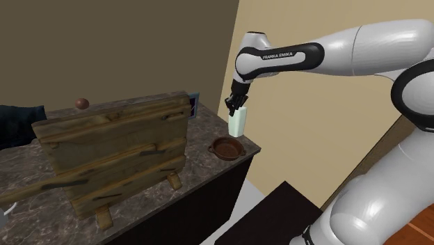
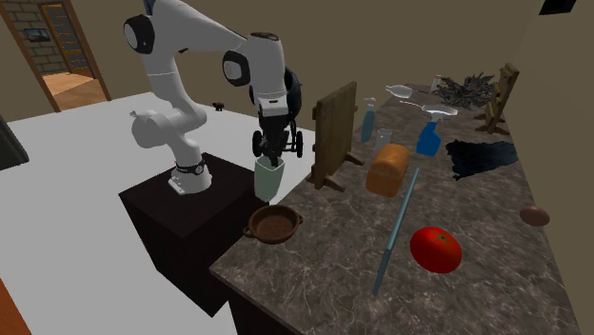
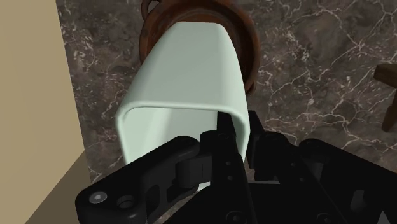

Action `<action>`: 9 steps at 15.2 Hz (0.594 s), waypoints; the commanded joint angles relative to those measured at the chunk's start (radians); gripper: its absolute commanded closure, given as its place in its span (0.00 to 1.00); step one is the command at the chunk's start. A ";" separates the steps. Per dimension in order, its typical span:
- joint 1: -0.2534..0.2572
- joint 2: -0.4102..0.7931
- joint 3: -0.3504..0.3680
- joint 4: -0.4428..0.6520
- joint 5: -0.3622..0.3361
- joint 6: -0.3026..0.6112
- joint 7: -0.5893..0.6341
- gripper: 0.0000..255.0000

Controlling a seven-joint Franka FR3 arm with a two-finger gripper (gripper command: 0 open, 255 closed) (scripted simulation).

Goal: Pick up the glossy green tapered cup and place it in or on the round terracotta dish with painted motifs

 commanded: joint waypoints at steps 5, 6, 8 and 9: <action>0.000 0.026 0.000 -0.054 0.001 0.080 0.001 1.00; 0.000 0.030 0.000 -0.063 0.001 0.094 0.001 1.00; 0.000 0.039 0.000 -0.080 0.001 0.120 0.001 1.00; 0.000 0.044 0.000 -0.089 0.001 0.133 0.001 1.00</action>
